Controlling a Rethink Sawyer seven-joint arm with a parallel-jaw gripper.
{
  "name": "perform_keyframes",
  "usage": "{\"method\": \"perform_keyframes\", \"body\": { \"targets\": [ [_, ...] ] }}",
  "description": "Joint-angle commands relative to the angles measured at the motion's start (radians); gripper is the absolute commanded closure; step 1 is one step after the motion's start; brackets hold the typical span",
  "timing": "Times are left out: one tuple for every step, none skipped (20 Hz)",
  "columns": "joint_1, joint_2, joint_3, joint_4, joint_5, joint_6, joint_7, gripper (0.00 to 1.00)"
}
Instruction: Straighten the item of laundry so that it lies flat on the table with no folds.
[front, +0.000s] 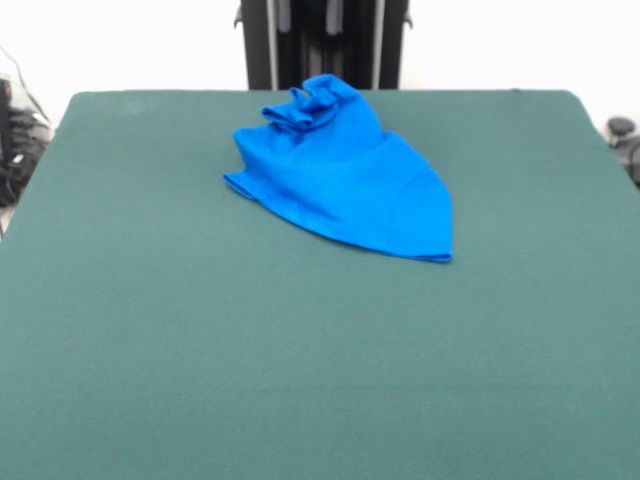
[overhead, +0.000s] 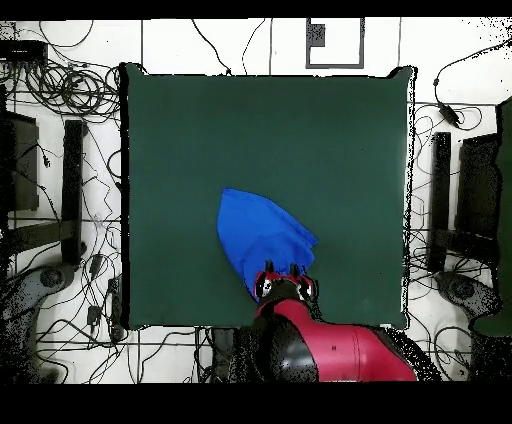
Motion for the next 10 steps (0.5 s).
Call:
{"method": "perform_keyframes", "body": {
  "targets": [
    [0.072, 0.053, -0.010, -0.180, 0.127, 0.070, 0.173, 0.00],
    [0.071, 0.060, -0.002, -0.197, 0.138, 0.105, 0.157, 0.00],
    [0.081, 0.069, -0.006, -0.224, 0.145, 0.135, 0.143, 0.00],
    [0.074, 0.073, 0.006, -0.232, 0.154, 0.147, 0.128, 0.00],
    [0.067, 0.078, 0.017, -0.239, 0.168, 0.159, 0.122, 0.00],
    [0.060, 0.084, 0.027, -0.247, 0.182, 0.170, 0.117, 0.00],
    [0.056, 0.091, 0.033, -0.256, 0.190, 0.179, 0.111, 0.00],
    [0.046, 0.097, 0.041, -0.265, 0.192, 0.185, 0.098, 0.00],
    [0.049, 0.106, 0.037, -0.277, 0.195, 0.194, 0.092, 0.00],
    [0.054, 0.112, 0.032, -0.291, 0.196, 0.204, 0.086, 0.00]
  ]
}}
